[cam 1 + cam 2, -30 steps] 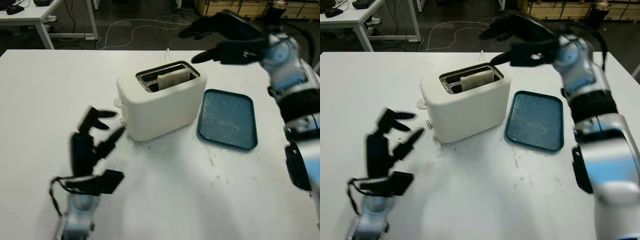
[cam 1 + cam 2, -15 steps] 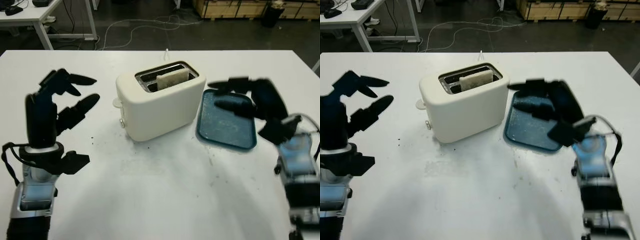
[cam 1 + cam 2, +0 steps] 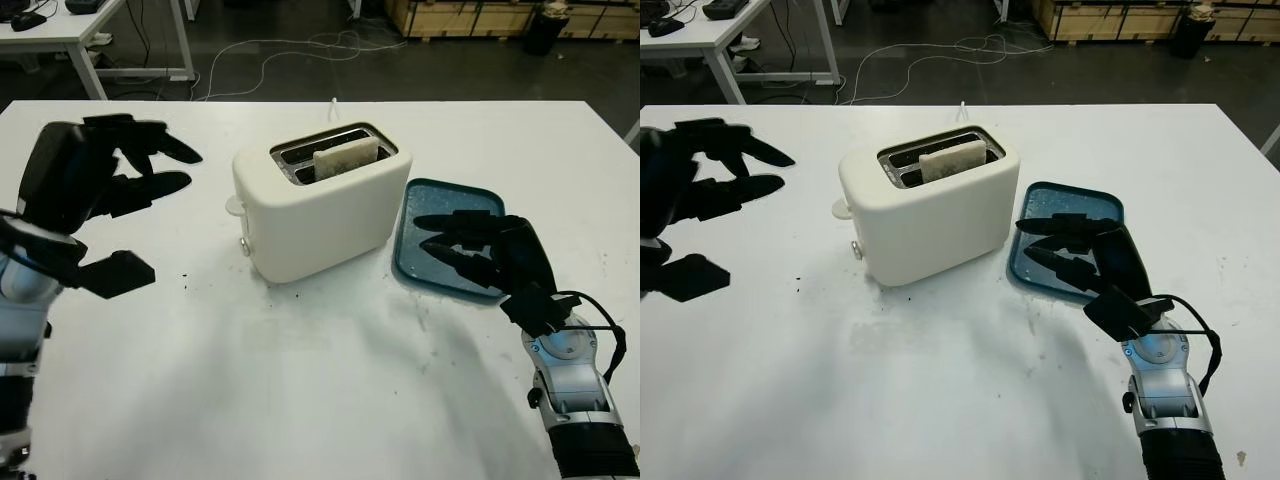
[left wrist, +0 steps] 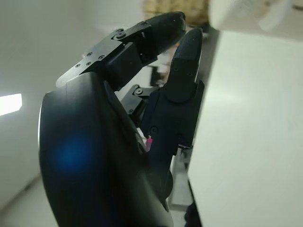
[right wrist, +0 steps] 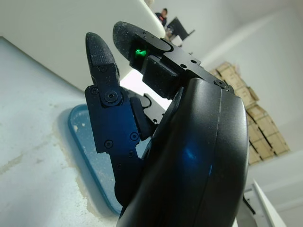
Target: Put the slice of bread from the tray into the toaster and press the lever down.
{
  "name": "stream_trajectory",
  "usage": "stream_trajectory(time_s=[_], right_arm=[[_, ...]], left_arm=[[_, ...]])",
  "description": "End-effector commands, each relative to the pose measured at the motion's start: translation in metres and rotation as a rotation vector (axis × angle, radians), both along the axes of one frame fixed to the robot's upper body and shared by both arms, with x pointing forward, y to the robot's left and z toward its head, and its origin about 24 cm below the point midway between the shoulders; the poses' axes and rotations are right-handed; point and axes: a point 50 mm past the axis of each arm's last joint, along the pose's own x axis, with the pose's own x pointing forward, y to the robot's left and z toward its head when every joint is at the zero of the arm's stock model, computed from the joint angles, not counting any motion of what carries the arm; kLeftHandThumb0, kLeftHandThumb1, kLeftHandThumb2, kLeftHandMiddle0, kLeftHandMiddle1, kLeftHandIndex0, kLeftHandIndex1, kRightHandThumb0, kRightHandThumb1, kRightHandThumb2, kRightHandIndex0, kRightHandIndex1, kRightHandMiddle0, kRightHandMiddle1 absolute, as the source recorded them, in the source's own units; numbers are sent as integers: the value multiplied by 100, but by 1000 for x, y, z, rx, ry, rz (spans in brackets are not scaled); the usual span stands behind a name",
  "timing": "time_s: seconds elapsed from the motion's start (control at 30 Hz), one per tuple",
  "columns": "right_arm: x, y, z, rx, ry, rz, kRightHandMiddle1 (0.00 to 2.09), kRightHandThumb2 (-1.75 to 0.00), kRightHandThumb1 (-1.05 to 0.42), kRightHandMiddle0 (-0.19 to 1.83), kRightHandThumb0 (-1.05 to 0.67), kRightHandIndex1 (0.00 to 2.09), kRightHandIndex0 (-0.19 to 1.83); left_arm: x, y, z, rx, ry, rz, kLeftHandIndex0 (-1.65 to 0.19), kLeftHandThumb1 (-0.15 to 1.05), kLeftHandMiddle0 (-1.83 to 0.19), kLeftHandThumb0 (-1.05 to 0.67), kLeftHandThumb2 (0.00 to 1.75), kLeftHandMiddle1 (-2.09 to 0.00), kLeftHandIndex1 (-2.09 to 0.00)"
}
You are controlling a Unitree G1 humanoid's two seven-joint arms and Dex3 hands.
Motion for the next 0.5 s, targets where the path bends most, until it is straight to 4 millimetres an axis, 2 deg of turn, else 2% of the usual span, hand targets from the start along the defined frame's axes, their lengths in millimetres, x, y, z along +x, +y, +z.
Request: stream_trajectory(time_s=[0.0,0.17,0.33,0.47], right_arm=[[2,1,1,-2,-4,-8,1,0,-89,110,-46,40,106],[2,-1,1,-3,3,-12,1,0,-88,112,-46,40,108],[3,2,-2,11,30,-14,1,0,-88,113,-49,38,110],[5,9,-12,63,72,7,3,0,-87,118,-46,41,121]], left_arm=[[7,-2,3,77,28,4,-117,91,-99,-36,3,-118,-31],[14,-7,1,143,65,-4,-120,89,-104,-32,0,-117,-23],[18,-12,-4,118,17,-25,-124,84,-108,-30,0,-118,-21],[20,-14,-10,95,-24,-31,-127,81,-111,-30,0,-124,-20]])
